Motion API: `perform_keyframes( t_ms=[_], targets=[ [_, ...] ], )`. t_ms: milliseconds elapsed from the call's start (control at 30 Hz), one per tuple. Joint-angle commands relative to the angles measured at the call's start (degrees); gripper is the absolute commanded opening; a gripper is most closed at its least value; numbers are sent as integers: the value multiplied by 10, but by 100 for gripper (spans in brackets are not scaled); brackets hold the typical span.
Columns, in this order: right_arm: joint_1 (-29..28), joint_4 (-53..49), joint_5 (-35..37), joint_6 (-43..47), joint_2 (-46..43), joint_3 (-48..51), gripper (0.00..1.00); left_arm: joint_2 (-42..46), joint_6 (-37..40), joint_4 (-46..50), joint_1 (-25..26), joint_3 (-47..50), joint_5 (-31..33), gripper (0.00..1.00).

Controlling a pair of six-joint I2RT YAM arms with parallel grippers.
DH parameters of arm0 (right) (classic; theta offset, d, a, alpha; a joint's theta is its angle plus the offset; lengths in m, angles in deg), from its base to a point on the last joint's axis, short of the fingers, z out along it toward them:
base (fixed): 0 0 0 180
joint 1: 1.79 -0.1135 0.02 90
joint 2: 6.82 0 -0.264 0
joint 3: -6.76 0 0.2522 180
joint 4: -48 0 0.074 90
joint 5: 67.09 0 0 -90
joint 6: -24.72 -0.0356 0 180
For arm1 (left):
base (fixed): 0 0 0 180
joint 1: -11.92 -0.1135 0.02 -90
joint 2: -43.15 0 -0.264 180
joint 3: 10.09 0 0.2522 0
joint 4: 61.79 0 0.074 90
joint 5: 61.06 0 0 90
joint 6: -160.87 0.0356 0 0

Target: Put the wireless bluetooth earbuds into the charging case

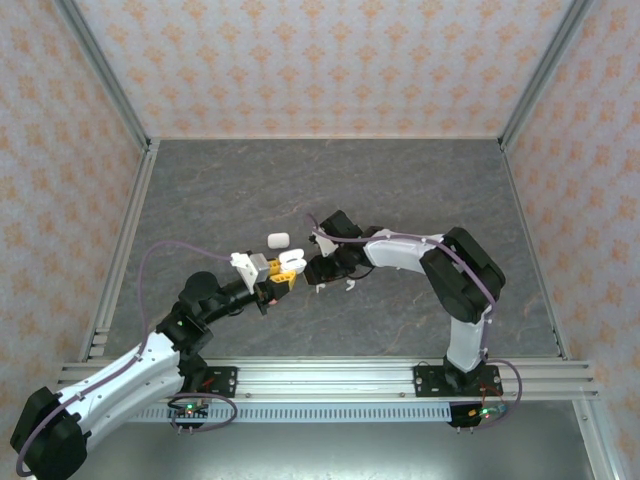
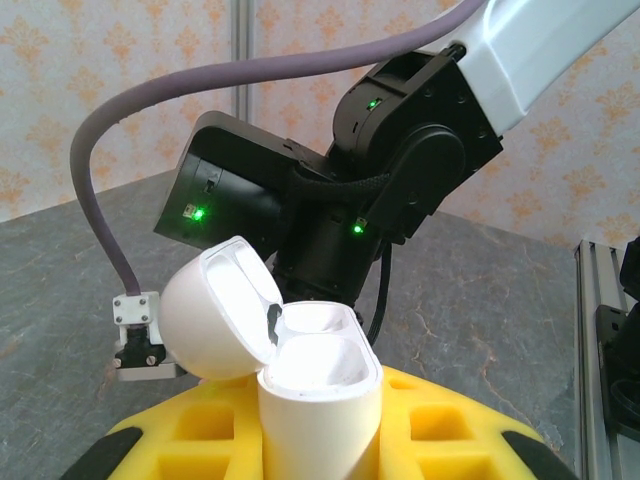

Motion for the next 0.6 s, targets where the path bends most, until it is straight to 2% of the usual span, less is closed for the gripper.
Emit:
perform_keyframes(
  t_ms=[0, 567],
  targets=[
    [-3, -39, 8, 7, -9, 15, 46, 2, 1, 3, -6, -9, 7, 0],
    [-4, -35, 5, 4, -27, 50, 40, -4, 1, 15, -7, -16, 7, 0]
  ],
)
